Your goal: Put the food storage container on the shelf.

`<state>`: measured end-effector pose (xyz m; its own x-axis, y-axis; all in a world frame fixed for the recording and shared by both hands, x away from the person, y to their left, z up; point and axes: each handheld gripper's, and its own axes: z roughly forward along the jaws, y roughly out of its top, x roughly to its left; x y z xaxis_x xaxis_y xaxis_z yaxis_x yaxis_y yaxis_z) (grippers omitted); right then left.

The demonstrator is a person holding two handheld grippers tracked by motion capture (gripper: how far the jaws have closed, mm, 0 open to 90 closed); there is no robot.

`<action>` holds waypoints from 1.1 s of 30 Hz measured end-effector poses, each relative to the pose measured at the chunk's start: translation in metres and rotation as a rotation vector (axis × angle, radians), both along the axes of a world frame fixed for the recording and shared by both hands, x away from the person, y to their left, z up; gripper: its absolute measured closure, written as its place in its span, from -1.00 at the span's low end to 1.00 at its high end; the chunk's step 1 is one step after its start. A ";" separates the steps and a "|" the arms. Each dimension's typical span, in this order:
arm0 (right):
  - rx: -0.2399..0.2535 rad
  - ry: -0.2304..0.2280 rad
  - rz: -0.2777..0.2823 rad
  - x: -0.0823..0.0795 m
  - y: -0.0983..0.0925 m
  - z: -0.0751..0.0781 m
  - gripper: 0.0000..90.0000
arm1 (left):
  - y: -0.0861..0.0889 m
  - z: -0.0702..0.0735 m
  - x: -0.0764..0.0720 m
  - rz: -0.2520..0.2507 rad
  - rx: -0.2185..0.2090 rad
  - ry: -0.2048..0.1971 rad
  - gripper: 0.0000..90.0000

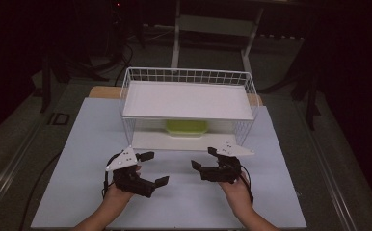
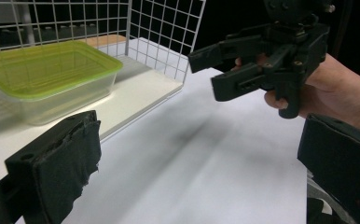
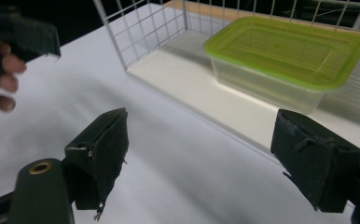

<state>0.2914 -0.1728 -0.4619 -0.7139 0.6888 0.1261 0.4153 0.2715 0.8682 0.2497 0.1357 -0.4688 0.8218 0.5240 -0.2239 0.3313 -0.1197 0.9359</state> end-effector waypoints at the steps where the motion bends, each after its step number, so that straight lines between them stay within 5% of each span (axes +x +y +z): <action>1: 0.000 0.000 0.000 0.000 0.000 0.000 -0.58 | 0.000 0.000 0.000 0.000 0.000 0.000 -1.00; 6: -0.002 -0.024 -0.007 -0.018 -0.009 -0.002 -0.65 | 0.001 -0.004 -0.013 -0.018 0.031 0.005 -1.00; 23: 0.002 -0.027 0.073 -0.046 -0.023 -0.006 -0.68 | 0.007 -0.012 -0.034 -0.058 0.030 0.037 -1.00; 33: 0.004 -0.026 0.116 -0.050 -0.034 -0.016 -0.68 | 0.009 -0.015 -0.036 -0.113 0.002 -0.002 -1.00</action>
